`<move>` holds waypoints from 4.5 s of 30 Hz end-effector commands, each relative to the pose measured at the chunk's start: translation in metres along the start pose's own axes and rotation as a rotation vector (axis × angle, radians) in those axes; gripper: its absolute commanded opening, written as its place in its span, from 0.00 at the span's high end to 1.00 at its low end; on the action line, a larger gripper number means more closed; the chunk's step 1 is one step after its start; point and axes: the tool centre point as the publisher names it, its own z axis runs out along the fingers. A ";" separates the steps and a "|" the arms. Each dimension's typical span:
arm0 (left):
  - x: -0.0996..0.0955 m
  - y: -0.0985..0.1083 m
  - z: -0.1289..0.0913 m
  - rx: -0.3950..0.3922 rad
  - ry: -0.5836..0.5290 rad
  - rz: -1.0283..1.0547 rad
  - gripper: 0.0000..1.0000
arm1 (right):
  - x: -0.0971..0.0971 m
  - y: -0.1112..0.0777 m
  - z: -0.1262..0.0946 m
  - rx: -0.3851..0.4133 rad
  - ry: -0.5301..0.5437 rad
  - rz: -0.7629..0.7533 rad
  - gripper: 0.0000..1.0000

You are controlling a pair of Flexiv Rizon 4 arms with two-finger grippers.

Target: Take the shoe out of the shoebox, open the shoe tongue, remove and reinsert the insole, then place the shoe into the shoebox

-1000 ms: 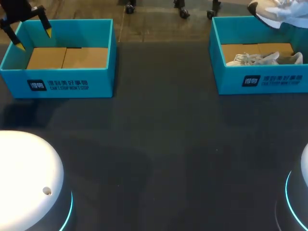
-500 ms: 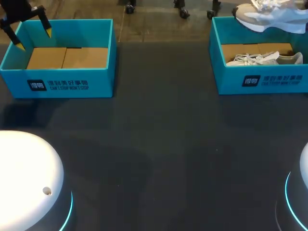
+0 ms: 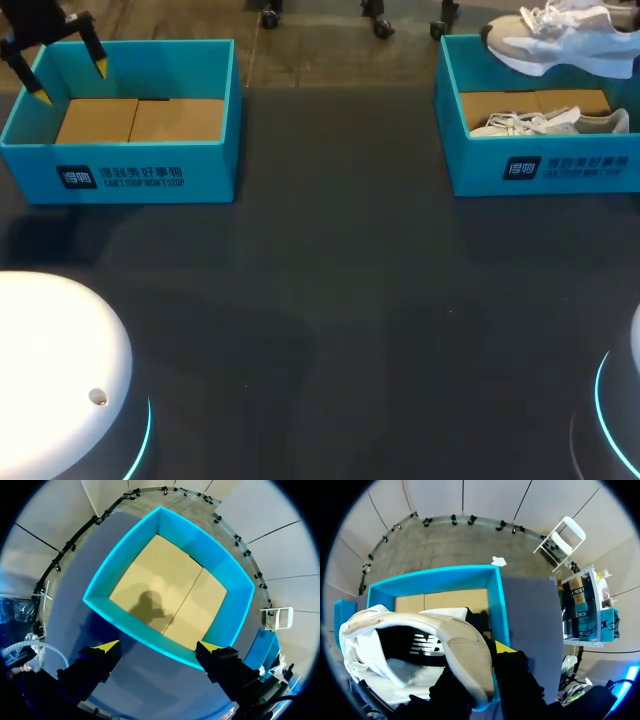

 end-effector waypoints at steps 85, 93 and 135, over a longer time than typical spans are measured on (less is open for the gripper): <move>0.000 0.001 0.000 0.003 0.000 -0.001 0.00 | 0.023 0.017 0.133 0.058 -0.187 0.122 1.00; 0.000 0.001 0.000 0.003 0.000 -0.001 0.00 | 0.026 0.021 0.144 0.072 -0.179 0.123 1.00; 0.000 0.001 0.000 0.003 0.000 -0.001 0.00 | 0.028 0.015 0.149 0.101 -0.093 0.069 0.53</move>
